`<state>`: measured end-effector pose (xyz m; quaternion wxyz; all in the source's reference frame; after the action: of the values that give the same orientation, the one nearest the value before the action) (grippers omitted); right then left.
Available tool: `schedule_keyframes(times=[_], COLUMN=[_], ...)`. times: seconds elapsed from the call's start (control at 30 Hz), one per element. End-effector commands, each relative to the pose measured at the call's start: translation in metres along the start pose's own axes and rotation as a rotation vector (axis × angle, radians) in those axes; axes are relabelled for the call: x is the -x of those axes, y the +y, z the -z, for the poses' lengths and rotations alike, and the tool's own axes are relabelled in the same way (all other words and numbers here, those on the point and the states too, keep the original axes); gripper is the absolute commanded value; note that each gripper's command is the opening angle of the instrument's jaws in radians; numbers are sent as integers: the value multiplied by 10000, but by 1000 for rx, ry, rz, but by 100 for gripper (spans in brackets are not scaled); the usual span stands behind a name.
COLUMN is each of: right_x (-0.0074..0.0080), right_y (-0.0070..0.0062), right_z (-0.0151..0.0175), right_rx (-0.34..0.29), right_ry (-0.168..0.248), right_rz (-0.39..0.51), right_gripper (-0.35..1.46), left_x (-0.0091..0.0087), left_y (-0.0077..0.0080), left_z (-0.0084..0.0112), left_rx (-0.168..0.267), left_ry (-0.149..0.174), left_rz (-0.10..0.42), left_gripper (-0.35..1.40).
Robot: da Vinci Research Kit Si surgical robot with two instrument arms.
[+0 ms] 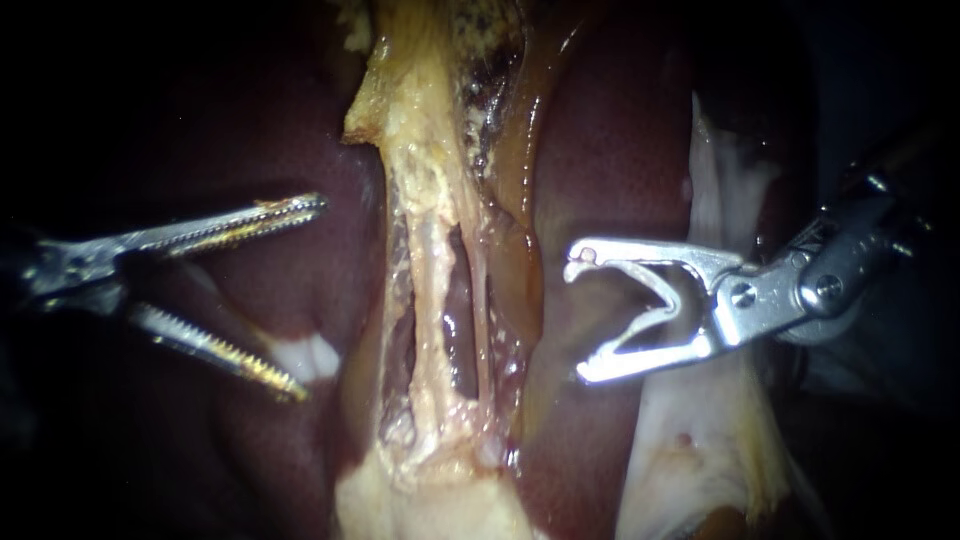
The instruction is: Grabbing gallbladder
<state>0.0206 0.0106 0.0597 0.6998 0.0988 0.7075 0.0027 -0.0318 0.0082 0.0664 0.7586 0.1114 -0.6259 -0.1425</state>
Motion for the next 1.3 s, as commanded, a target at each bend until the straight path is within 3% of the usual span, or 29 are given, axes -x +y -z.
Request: schedule_keyframes(times=[0.03,0.2,0.3,0.4,0.6,0.77,1.2,1.3], right_x=[0,0,0,2,4,4,4,3], right_y=[0,0,0,2,4,3,3,2], right_z=[0,0,0,-1,-2,-3,-2,-1], right_rx=[0,0,0,1,3,3,2,1], right_ry=[0,0,0,-1,-2,-1,-1,-1], right_rz=[0,0,0,0,0,0,0,0], right_gripper=[60,60,60,60,60,60,60,60], left_x=[0,1,4,14,42,51,37,36], left_y=[0,1,3,10,32,56,91,95], left_z=[1,1,1,3,7,1,-27,-32], left_rx=[5,1,25,83,230,330,346,346], left_ry=[5,19,23,31,53,112,200,213], left_rz=[5,6,26,68,202,279,369,383], left_gripper=[88,88,89,91,89,83,66,54])
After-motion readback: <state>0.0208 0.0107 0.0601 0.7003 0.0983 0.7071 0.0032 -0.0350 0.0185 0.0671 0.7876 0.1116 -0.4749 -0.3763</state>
